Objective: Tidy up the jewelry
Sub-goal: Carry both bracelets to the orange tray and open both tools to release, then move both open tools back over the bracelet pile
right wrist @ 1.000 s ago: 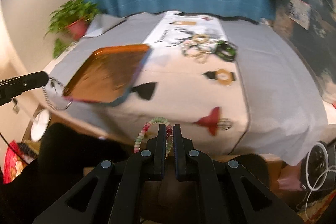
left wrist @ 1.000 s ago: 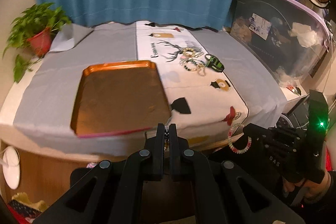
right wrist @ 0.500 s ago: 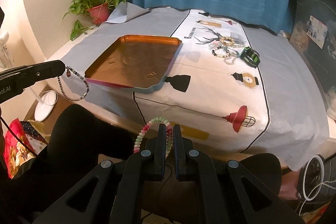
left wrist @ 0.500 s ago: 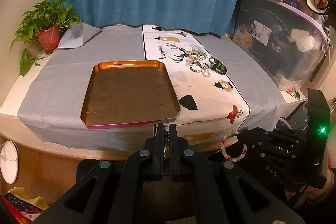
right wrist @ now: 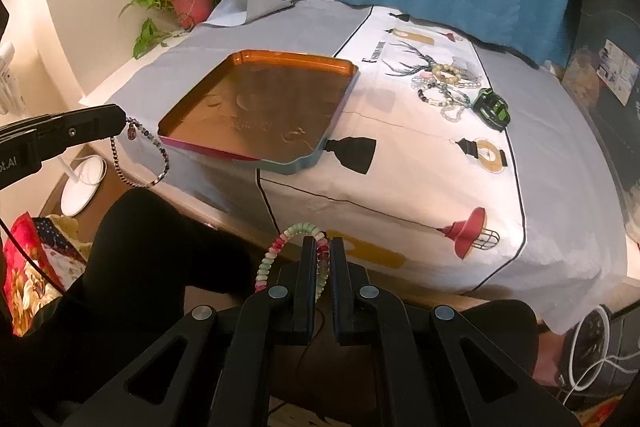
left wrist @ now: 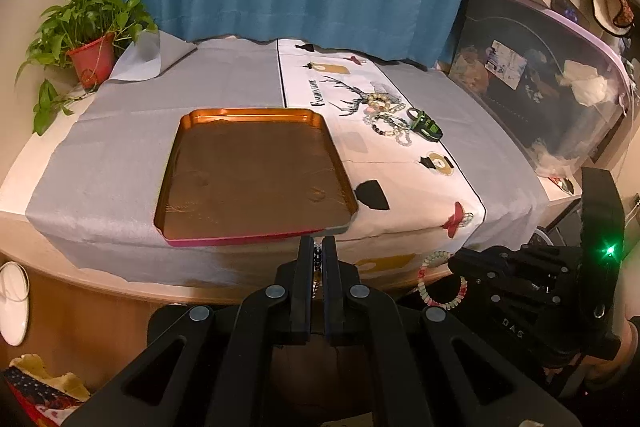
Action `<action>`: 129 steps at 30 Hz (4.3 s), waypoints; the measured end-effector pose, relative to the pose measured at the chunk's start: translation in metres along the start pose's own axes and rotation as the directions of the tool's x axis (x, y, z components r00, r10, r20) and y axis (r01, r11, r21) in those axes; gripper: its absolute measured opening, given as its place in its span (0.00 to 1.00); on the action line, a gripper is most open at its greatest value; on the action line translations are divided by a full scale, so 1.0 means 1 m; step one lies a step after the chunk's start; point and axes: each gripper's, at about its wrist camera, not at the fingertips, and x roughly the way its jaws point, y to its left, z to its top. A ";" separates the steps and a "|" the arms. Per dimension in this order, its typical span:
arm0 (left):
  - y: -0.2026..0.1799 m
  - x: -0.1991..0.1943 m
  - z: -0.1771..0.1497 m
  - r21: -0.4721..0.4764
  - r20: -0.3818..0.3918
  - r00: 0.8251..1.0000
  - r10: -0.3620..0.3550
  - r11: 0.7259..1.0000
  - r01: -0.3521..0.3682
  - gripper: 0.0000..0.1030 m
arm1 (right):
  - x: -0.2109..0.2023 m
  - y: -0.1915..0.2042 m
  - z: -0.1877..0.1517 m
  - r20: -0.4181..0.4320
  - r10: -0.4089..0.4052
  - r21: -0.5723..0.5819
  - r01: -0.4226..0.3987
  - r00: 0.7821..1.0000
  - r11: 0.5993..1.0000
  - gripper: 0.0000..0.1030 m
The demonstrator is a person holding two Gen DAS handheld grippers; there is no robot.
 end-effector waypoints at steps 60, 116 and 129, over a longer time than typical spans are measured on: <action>-0.008 0.006 -0.016 0.000 -0.052 0.977 0.205 0.979 -0.205 0.97 | -0.007 0.015 0.007 0.061 0.002 0.032 -0.004 0.998 0.999 0.79; -0.103 0.239 0.146 0.080 -0.193 0.977 0.091 0.994 -0.077 0.97 | 0.089 -0.234 0.051 0.026 -0.210 0.398 0.183 0.977 0.899 0.81; -0.099 0.329 0.167 0.033 -0.282 0.954 0.101 0.995 -0.096 0.97 | 0.153 -0.261 0.085 -0.006 -0.165 0.404 0.154 0.986 0.902 0.81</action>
